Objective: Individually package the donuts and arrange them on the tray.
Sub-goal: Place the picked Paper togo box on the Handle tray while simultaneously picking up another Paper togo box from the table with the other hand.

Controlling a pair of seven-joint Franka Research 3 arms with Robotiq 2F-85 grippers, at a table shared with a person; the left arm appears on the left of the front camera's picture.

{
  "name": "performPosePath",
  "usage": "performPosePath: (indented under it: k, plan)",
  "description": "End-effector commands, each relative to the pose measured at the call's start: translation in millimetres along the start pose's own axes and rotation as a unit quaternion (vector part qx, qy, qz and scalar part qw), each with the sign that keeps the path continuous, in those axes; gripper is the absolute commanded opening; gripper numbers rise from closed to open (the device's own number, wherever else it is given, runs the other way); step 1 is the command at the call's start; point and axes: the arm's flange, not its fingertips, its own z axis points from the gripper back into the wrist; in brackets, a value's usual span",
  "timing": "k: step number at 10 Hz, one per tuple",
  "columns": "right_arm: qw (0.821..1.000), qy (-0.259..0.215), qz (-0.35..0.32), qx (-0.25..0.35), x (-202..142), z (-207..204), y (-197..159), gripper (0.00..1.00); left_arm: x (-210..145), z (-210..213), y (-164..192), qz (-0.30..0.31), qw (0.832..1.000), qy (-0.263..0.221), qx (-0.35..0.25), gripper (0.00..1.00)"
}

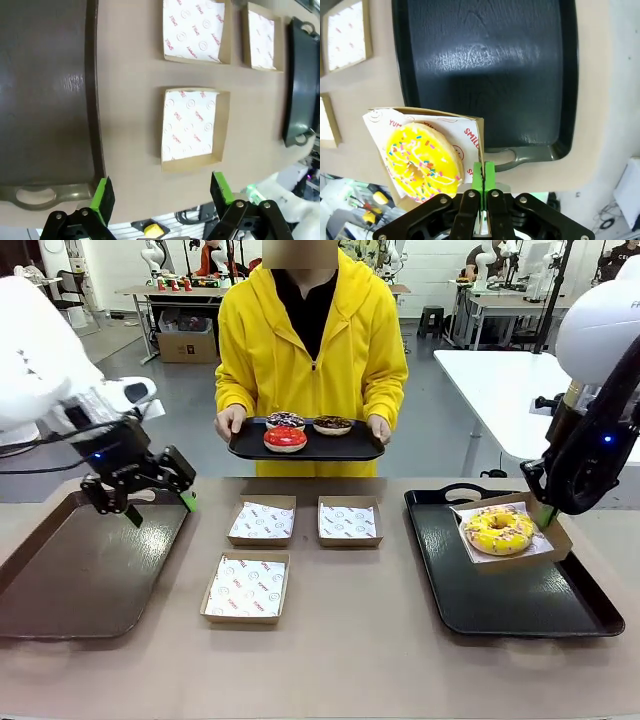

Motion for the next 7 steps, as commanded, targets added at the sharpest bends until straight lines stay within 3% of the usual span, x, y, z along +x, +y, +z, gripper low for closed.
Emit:
performPosePath:
  k: [1, 4, 7]
  plan:
    - [1.000, 0.000, 0.007, 0.000, 3, 3, 5, 0.01, 6, -23, -24, 0.026, 0.998, -0.022, 0.055, 1.00]
    - [1.000, 0.000, 0.007, 0.000, 3, 3, 5, 0.01, -1, -66, -55, 0.009, 0.993, -0.039, 0.115, 1.00]
    - [1.000, 0.000, 0.007, 0.000, 3, 3, 5, 0.01, -11, -94, -65, -0.019, 0.991, -0.022, 0.128, 1.00]
